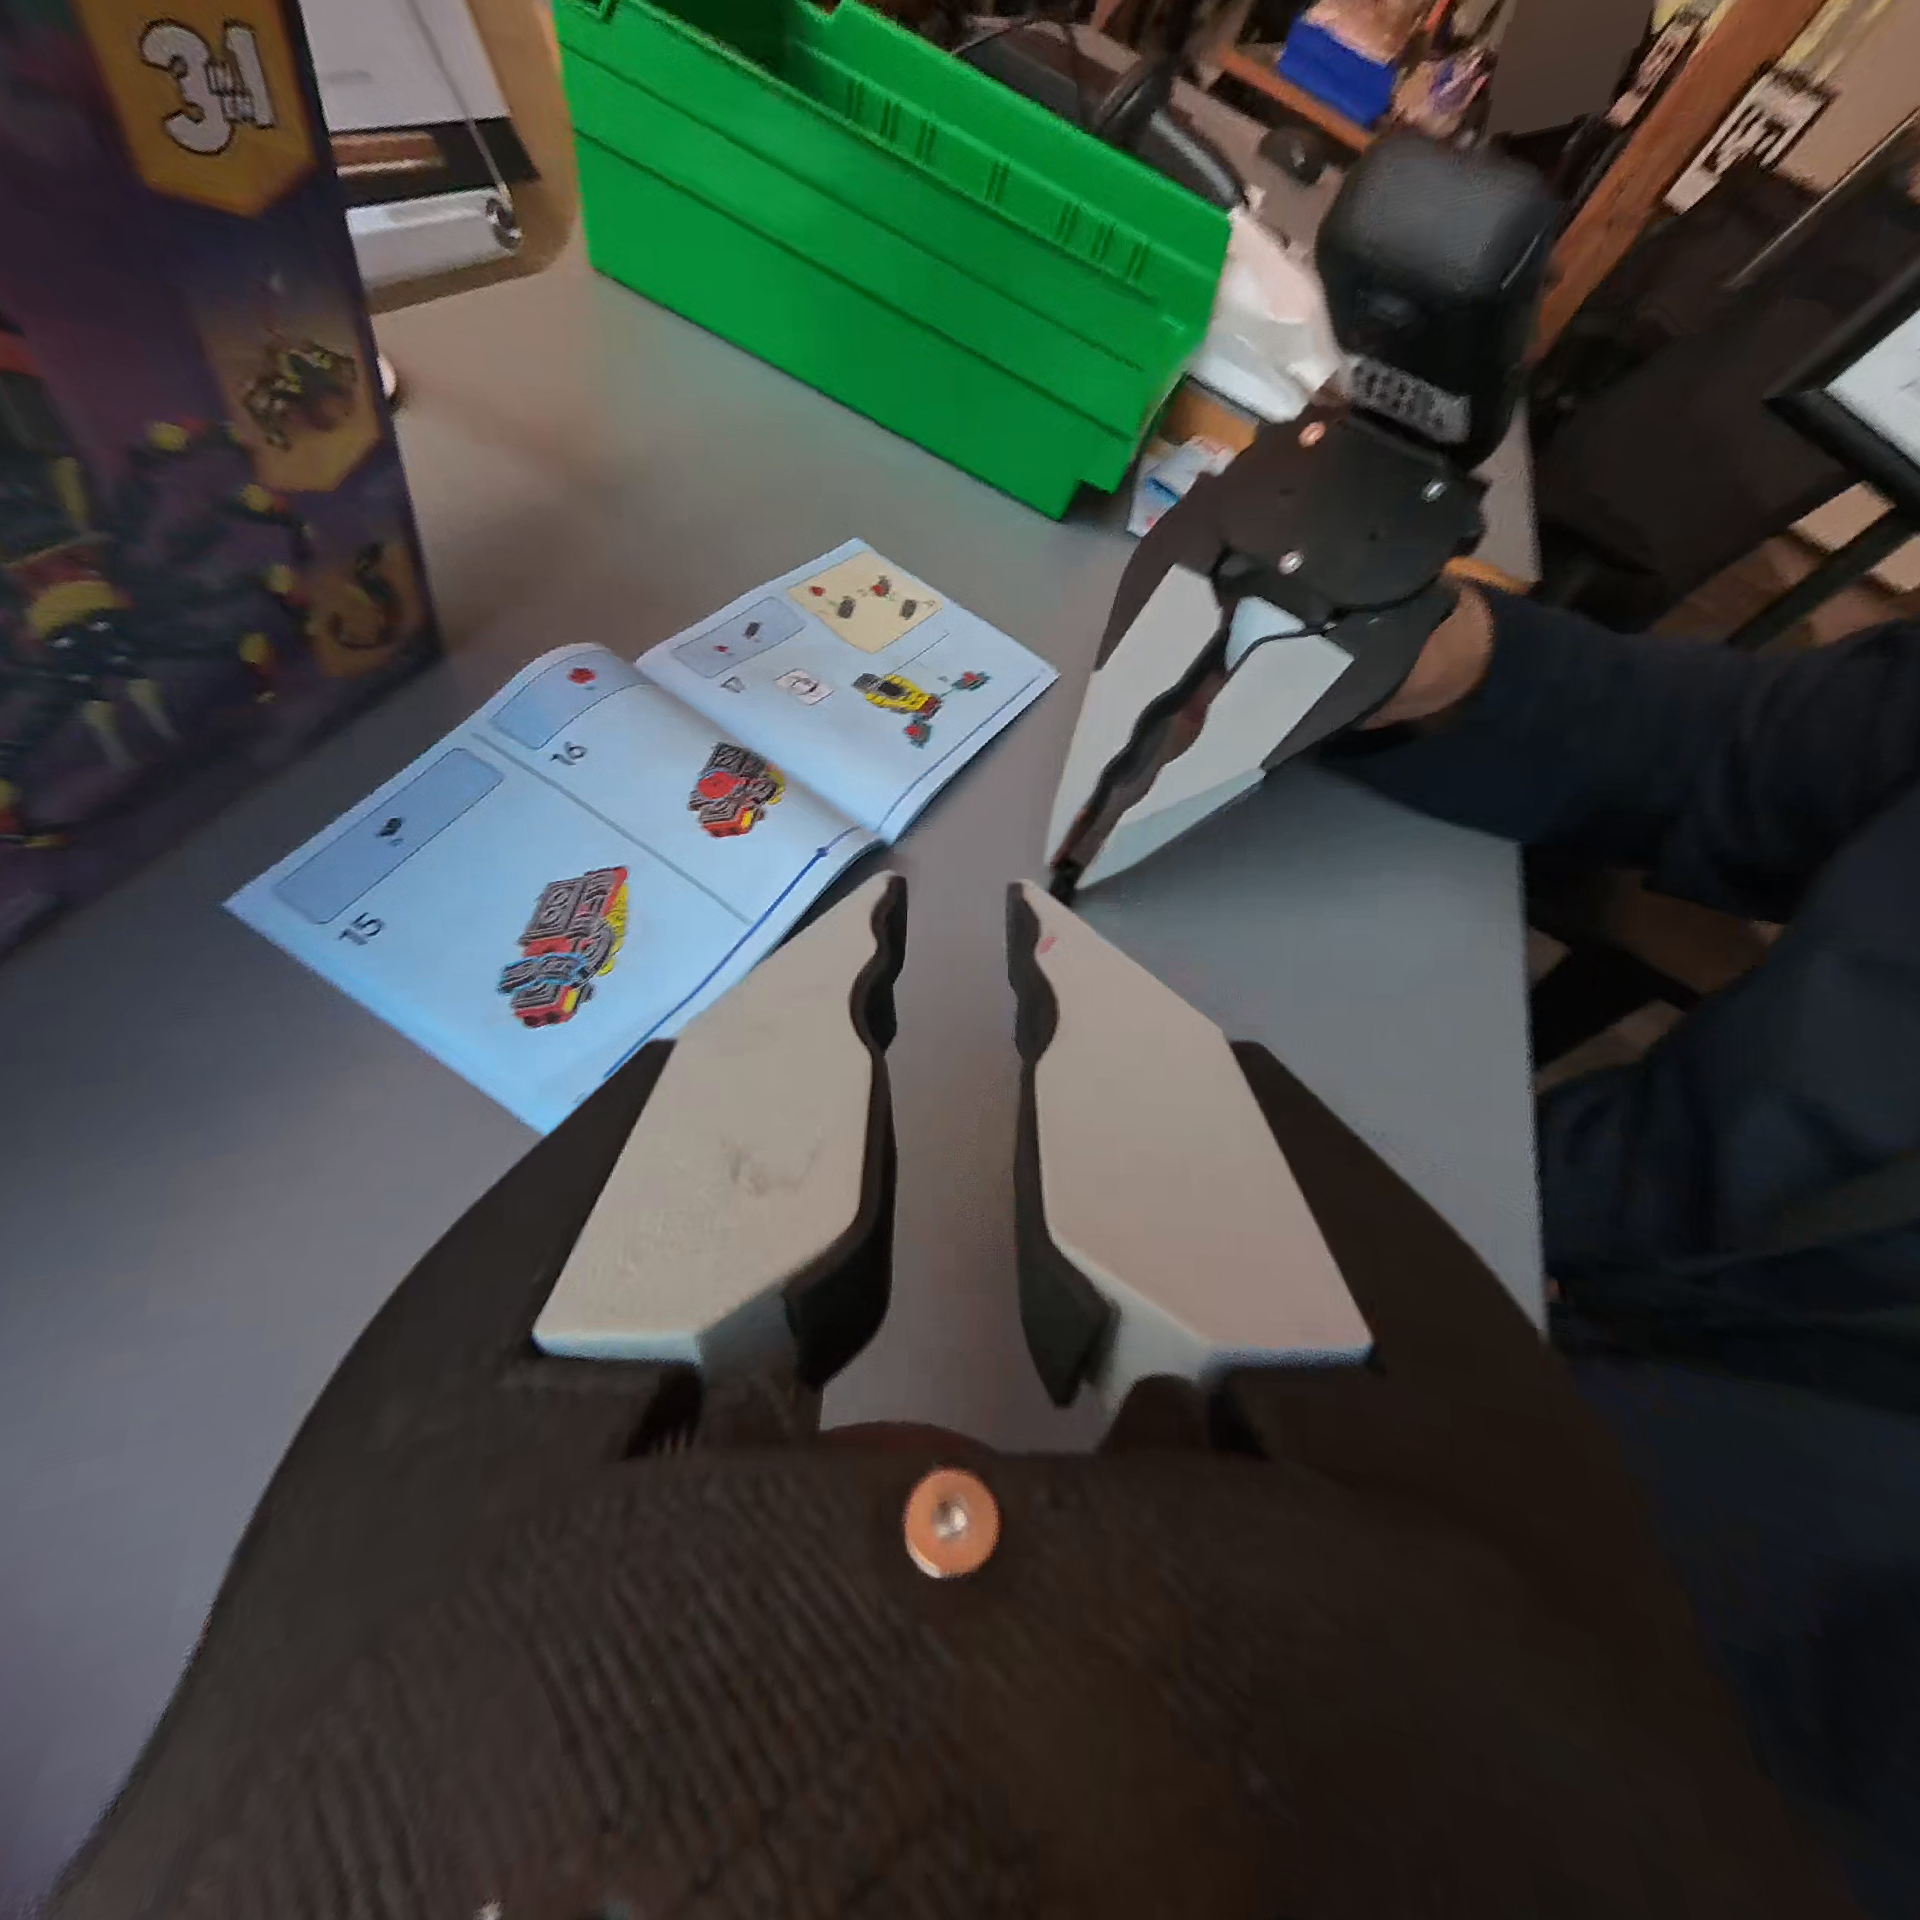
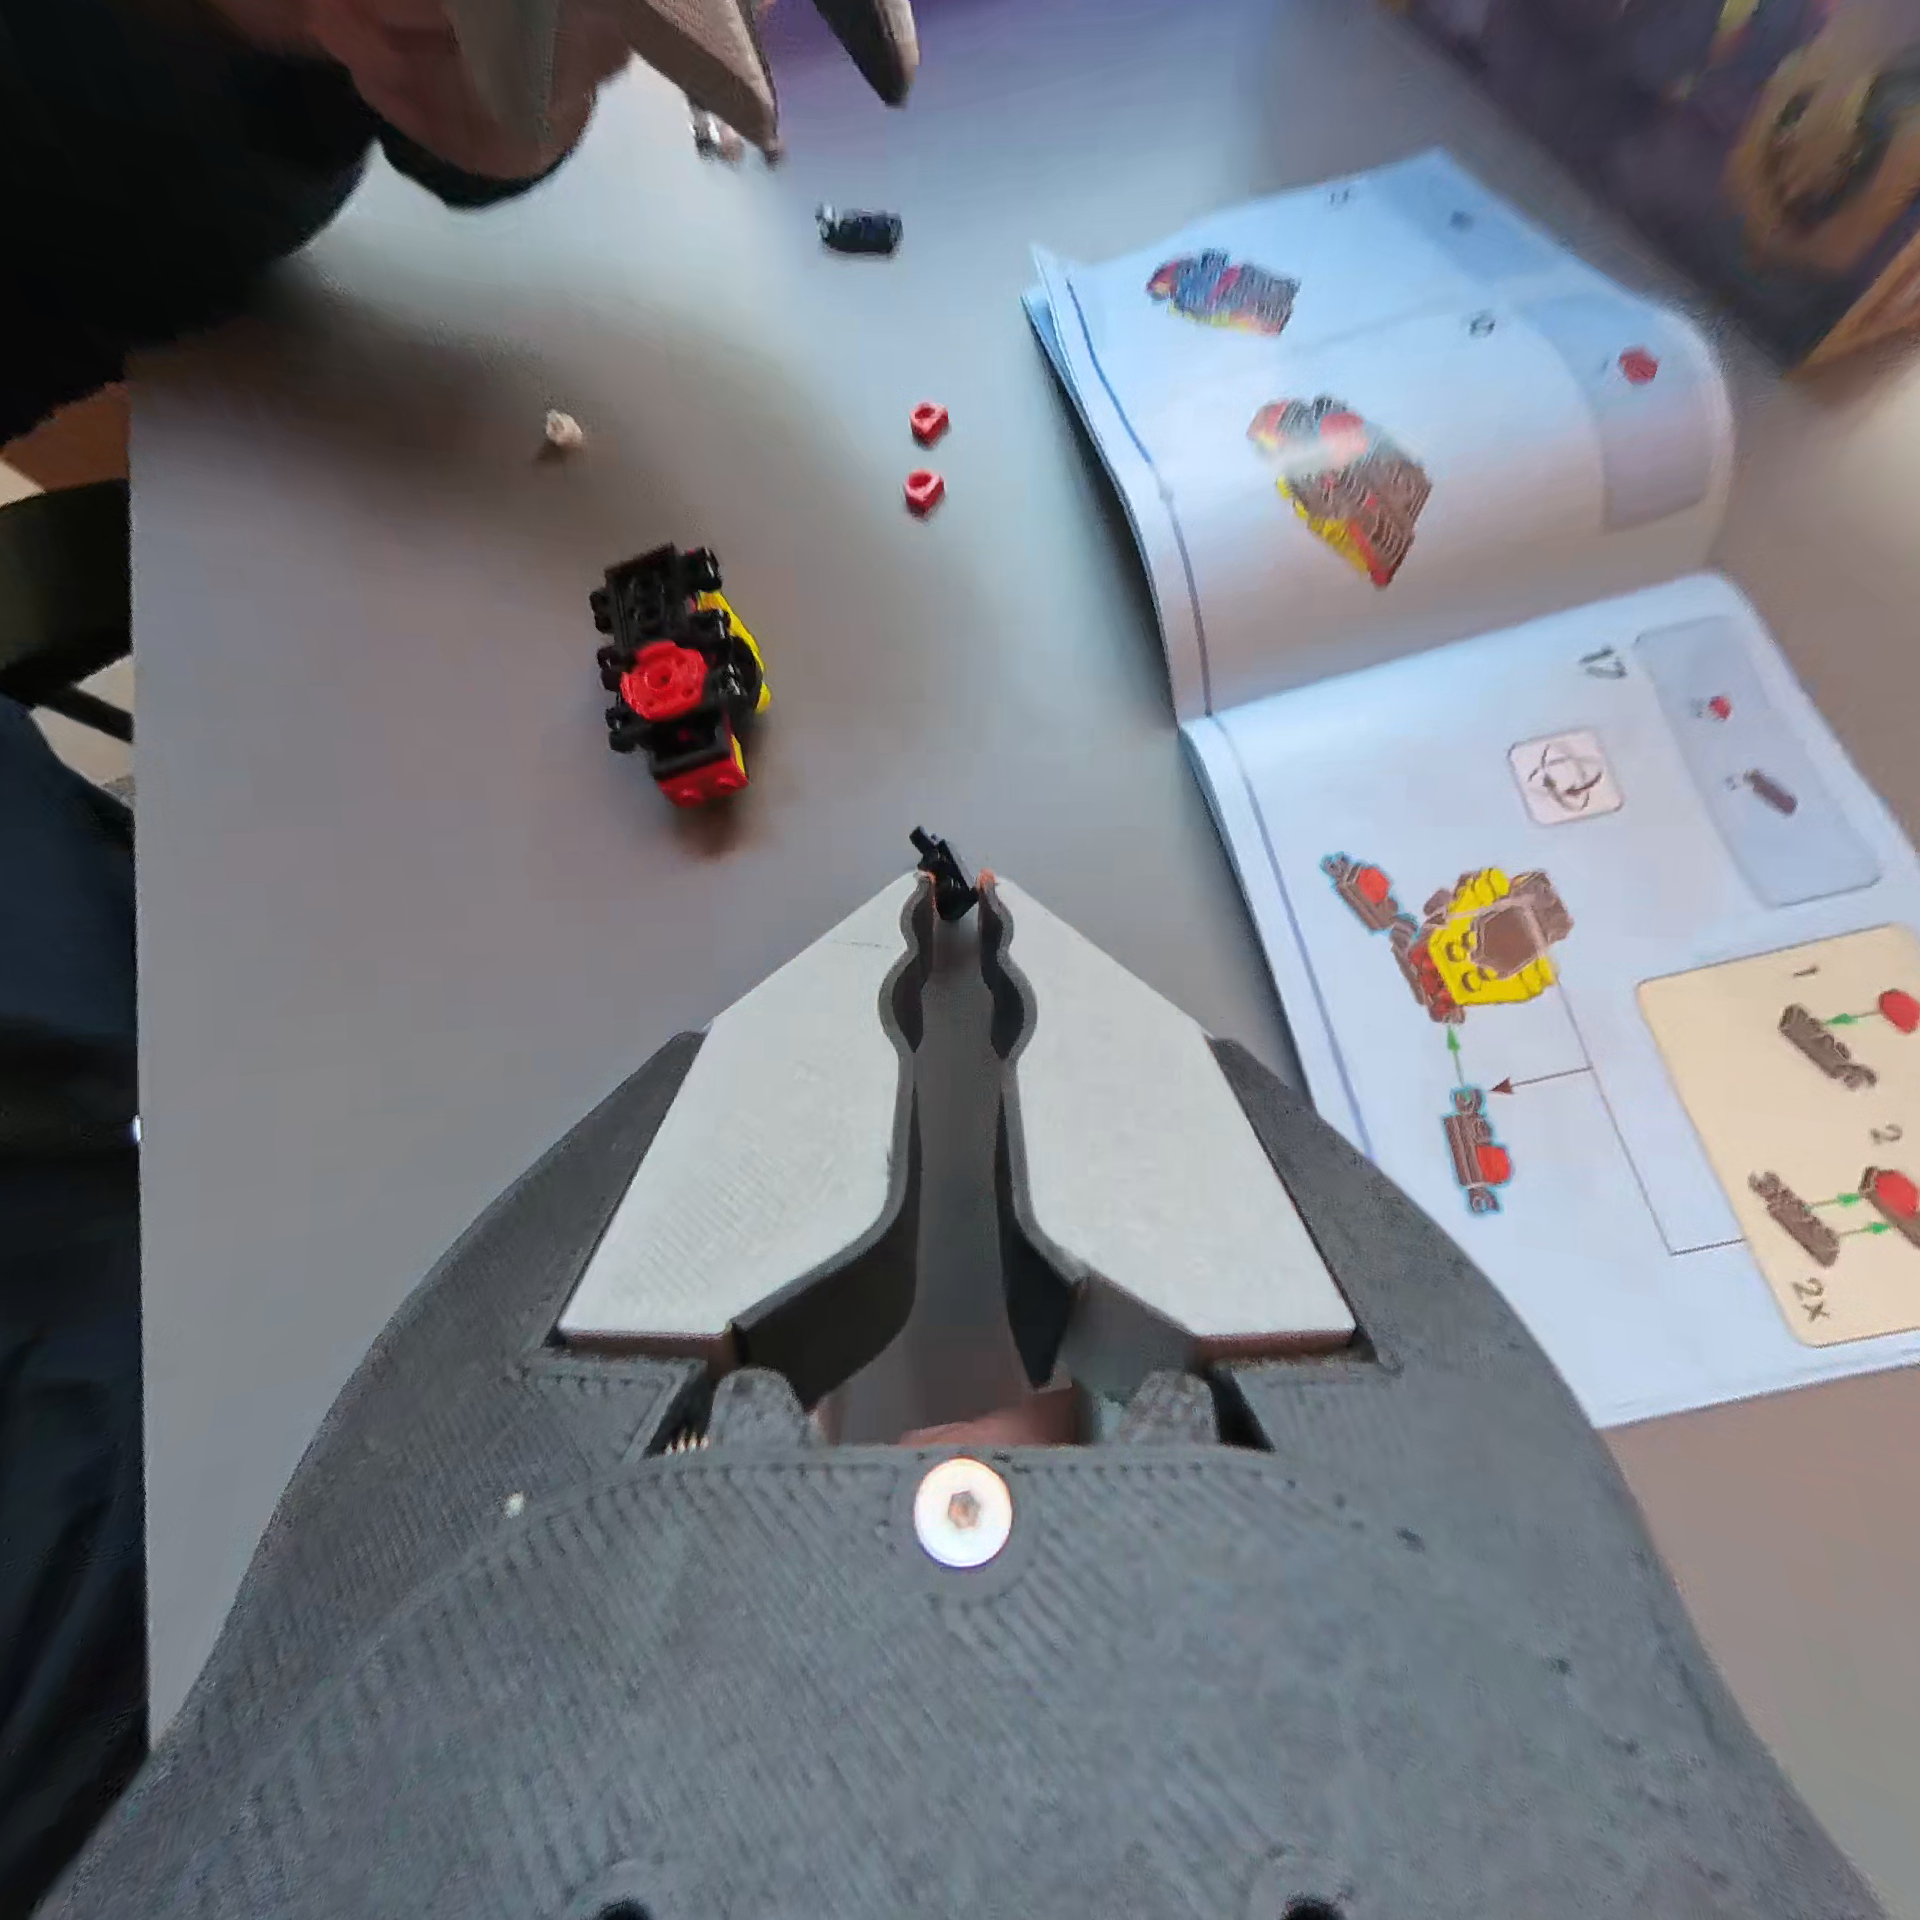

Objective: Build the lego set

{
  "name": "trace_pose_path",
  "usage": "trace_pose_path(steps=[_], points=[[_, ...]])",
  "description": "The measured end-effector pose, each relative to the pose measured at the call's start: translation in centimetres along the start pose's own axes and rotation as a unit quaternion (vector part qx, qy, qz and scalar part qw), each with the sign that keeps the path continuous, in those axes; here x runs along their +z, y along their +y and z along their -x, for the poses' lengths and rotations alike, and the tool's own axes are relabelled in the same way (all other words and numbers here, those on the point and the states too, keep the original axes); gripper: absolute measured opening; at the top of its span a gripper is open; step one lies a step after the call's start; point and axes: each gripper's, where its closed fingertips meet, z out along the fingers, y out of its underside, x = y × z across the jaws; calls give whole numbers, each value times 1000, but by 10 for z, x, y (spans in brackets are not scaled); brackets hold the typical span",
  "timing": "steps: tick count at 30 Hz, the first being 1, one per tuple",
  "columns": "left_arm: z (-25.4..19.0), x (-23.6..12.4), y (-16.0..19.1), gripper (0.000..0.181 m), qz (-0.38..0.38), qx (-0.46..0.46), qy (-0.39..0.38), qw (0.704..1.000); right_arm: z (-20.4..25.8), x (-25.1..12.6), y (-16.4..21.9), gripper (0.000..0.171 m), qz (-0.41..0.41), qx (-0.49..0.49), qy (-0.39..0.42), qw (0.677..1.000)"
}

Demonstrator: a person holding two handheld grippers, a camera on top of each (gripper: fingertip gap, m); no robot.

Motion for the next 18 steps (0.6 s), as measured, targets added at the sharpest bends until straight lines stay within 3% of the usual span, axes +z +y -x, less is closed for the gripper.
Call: trace_pose_path(steps=[8,18], points=[[38,-5,24,22,82,91,-112,986,3,0,5,5,15,7,-1,1000],[52,-3,34,21,105,105,-128,981,-4,-9,0,15,4,-17,17,1000]])
